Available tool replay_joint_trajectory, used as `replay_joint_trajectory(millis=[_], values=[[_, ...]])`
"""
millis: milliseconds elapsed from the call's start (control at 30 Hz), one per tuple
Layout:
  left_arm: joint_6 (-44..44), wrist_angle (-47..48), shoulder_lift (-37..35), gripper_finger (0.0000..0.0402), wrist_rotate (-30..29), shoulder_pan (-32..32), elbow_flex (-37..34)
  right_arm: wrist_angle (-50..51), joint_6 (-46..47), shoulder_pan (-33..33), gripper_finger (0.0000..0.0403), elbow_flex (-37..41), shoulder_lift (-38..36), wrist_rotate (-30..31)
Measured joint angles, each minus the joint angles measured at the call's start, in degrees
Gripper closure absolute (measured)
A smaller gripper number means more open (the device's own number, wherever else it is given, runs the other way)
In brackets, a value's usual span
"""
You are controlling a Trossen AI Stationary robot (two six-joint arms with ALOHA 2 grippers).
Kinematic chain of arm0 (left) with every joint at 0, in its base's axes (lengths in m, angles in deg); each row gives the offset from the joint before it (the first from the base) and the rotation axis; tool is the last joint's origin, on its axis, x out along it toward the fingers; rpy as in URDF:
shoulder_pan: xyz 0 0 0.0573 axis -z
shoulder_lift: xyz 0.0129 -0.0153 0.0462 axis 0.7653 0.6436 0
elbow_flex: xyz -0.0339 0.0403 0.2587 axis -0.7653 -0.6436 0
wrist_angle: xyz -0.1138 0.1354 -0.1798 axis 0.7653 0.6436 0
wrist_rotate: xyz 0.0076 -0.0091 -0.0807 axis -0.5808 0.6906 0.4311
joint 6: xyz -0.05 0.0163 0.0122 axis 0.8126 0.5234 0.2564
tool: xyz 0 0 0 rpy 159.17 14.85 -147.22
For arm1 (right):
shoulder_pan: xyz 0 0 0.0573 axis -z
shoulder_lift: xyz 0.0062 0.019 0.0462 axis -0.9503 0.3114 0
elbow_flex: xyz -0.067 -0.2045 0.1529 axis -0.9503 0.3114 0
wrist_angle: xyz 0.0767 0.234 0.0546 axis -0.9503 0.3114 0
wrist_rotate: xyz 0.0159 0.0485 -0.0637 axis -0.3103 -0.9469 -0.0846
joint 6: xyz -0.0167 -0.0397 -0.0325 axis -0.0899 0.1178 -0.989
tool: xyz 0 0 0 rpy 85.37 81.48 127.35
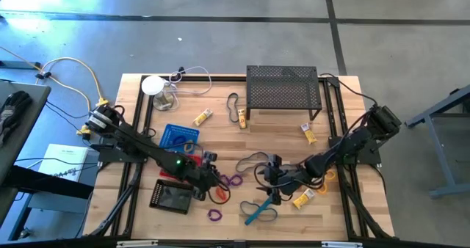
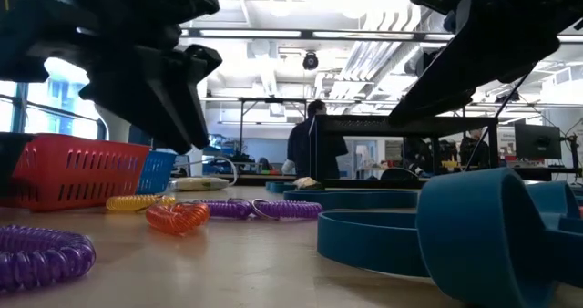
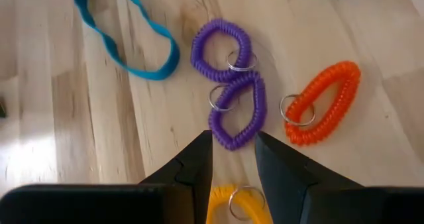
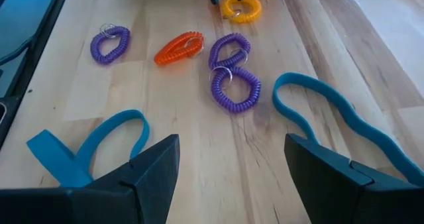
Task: Pick & Place Office Desk Supplies
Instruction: Put the purple spring keychain into the blue bin
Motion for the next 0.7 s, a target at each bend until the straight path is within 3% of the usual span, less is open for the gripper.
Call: replay_joint_trajectory(millis=[267, 433, 700], values=[[-2.35, -3.65, 1.44, 0.0254, -0.16, -1.06, 0.00, 0.26, 0.40, -2.03, 0.0143, 0.00, 0.00, 0.09], [-10.35, -7.33, 1.11, 0.0220, -0.01, -1.04, 0.04, 0.53, 1.03, -2.62, 0.0143, 0.00, 0.00, 1.27], [-15.03, -8.12, -0.28, 0.0215, 0.32, -2.49, 0.04, 1.28, -1.67, -3.40, 0.0143, 0.00, 0.00, 5.78]])
